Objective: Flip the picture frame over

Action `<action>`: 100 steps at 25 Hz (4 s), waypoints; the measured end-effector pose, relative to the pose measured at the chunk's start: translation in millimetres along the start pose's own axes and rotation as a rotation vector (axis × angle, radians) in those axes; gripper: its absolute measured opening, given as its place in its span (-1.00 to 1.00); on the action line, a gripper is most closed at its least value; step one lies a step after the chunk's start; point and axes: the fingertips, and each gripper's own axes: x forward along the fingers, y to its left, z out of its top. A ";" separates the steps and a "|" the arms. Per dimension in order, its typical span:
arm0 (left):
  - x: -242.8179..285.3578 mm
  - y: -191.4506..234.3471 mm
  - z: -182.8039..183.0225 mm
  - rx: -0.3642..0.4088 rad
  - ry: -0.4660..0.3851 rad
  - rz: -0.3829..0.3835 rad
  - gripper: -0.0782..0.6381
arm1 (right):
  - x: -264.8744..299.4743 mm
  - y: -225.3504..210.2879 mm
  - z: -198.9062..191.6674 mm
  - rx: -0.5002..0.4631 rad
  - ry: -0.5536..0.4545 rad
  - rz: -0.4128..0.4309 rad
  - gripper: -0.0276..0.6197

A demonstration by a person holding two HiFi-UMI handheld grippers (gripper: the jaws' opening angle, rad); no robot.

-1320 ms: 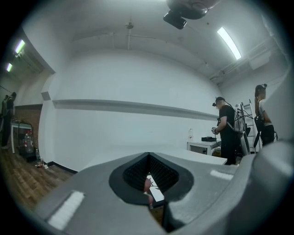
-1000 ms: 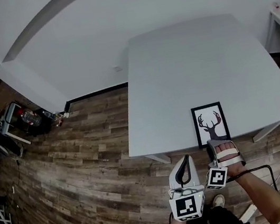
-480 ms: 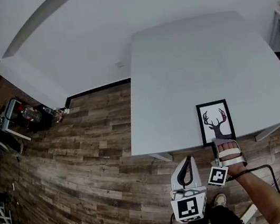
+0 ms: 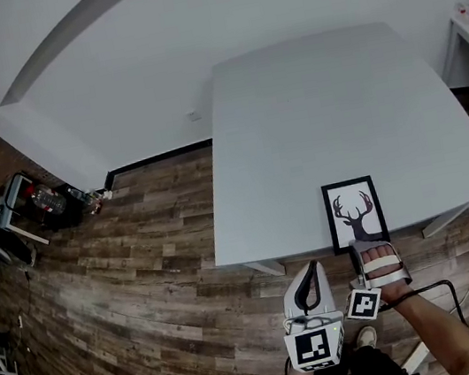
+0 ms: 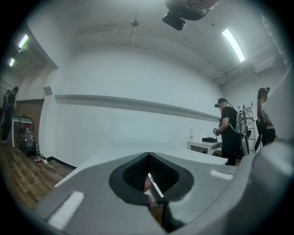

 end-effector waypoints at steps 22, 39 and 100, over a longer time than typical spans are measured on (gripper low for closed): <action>20.4 -24.8 30.3 0.009 -0.091 -0.033 -0.78 | -44.7 -97.6 -28.2 0.893 -0.162 -0.036 -0.60; 28.6 -45.0 36.2 0.014 -0.086 -0.062 -0.78 | -58.3 -113.1 -102.3 1.632 -0.171 -0.057 -0.60; 33.9 -50.8 19.0 0.048 -0.047 -0.061 -0.78 | 6.0 16.3 -187.3 3.072 -0.248 0.135 -0.23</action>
